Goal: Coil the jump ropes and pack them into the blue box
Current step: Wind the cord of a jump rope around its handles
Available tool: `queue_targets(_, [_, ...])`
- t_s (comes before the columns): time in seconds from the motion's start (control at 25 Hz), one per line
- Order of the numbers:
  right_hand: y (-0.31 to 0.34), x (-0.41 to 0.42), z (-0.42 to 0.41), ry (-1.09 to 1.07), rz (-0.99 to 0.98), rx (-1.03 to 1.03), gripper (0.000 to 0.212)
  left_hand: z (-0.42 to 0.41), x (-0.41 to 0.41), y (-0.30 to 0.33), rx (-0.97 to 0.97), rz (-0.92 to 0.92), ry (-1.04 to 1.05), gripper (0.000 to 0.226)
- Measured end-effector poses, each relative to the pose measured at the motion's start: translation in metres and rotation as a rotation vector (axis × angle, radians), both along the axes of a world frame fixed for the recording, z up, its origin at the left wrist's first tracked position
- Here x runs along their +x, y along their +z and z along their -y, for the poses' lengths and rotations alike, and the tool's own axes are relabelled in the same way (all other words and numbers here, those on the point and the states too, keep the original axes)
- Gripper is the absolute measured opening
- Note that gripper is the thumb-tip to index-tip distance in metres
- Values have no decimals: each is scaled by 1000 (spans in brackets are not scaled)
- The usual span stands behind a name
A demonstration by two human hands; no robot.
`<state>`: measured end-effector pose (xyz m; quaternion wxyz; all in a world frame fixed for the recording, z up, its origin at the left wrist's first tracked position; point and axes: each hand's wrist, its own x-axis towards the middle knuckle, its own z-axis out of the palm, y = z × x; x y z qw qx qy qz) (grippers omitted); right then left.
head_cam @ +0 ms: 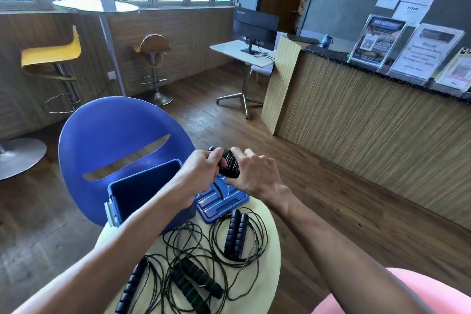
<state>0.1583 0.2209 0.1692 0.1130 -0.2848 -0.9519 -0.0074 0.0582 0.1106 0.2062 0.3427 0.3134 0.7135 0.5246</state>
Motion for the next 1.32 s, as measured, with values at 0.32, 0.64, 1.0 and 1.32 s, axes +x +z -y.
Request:
queue_targets(0.32, [15,2,-1,-59,-174,-210,51,19,1,-29,1,-203,-63,45])
queue_targets(0.64, [24,5,9,4,-251,-332,48,39,-24,-60,145,-396,-250,38])
queue_targets(1.0, [31,6,15,148,-238,-474,68,43,-62,-74,117,-871,-325,44])
queue_targets(1.32, [37,23,21,414,-172,-845,46,32,-94,-24,113,-1248,-503,8])
